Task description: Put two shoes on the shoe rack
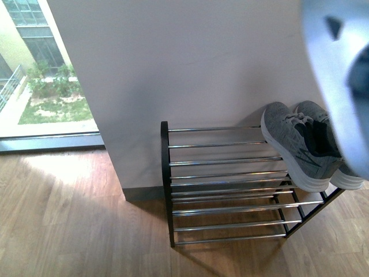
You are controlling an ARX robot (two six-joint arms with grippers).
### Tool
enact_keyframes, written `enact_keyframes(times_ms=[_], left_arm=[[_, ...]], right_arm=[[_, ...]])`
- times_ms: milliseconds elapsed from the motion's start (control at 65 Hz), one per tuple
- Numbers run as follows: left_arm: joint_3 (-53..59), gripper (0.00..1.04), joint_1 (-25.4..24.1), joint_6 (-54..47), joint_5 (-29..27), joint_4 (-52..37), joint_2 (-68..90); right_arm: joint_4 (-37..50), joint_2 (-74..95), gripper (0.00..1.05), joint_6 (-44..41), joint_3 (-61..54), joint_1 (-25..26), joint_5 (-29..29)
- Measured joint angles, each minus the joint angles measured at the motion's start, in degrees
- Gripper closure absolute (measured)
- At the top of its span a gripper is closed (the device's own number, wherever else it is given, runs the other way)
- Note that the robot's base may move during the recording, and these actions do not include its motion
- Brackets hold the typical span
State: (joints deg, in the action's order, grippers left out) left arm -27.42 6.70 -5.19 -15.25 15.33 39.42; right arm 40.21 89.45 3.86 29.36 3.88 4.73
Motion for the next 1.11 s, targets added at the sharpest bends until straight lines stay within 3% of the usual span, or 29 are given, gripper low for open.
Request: enact_keyframes(times_ms=[154,292,815,1107], left_arm=[[0.00,1.03,0.00,0.00,0.11,0.00,0.00],[0.00,1.03,0.00,0.00,0.07,0.00,0.00],[0.00,1.03,0.00,0.00,0.07,0.00,0.02],[0.00,1.03,0.00,0.00,0.09,0.00,0.00]], right_arm=[[-5.68,11.58,1.03,3.17,10.01,-8.68,-6.03],[-11.28,27.19,1.03,4.33,23.06,-12.90,-12.00],[-23.10,63.32,1.03,0.90,56.85,-7.10,-19.87],[-24.46,70.51,1.03,-1.44,65.18,-5.38,-21.75]])
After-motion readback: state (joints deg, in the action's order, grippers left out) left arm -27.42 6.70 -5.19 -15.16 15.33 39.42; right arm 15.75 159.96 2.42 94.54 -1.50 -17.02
